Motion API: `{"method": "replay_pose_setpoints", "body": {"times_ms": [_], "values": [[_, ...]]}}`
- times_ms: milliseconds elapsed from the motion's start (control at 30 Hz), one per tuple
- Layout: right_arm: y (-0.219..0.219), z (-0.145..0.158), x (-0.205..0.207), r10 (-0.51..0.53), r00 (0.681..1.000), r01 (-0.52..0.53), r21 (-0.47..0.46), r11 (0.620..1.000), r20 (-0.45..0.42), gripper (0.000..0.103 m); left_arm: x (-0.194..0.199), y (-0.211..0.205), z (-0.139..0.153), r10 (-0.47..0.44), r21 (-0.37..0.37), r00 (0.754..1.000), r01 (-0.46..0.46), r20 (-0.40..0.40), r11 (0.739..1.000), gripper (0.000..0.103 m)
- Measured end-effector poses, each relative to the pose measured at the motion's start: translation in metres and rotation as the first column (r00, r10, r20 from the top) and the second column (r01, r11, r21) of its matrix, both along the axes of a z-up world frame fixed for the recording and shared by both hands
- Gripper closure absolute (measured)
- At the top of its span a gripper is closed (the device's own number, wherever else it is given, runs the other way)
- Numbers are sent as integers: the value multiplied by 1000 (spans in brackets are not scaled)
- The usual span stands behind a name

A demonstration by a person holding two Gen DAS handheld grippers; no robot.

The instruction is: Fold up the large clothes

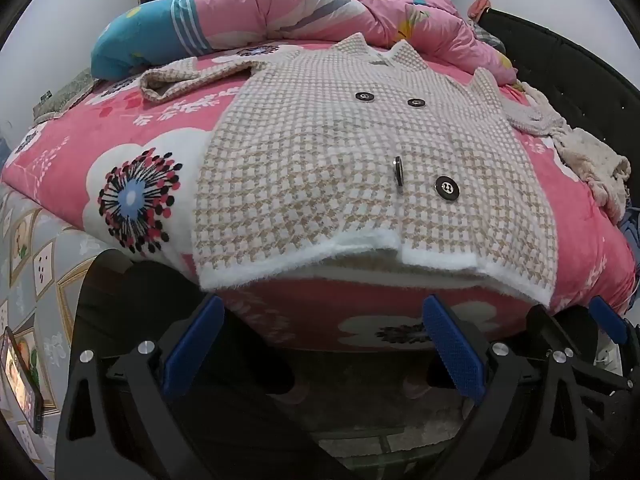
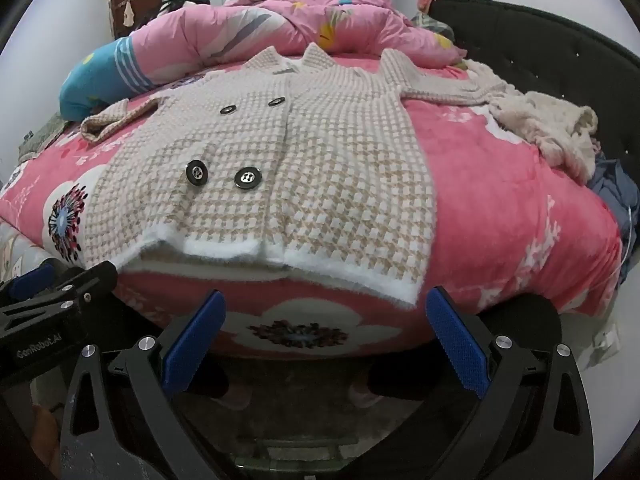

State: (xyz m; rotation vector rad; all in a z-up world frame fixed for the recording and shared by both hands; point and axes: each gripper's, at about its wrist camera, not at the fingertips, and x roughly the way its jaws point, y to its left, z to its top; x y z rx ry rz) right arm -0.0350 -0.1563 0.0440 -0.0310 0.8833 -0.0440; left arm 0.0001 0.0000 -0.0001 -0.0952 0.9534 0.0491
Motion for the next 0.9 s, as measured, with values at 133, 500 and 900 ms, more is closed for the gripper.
{"method": "replay_pose_setpoints", "body": {"times_ms": [133, 500, 900], "values": [[-1, 0, 0, -3, 1000, 3, -1, 1000, -2, 7, 0, 0, 0, 1, -3, 1000, -1, 0, 1000, 5], [1, 7, 3, -3, 1000, 3, -1, 1000, 0, 7, -1, -4, 5, -4, -12, 1000, 4, 12, 1000, 5], [5, 11, 4, 4, 1000, -4, -11, 1000, 14, 7, -2, 2, 6, -4, -23, 1000, 5, 18, 1000, 5]]}}
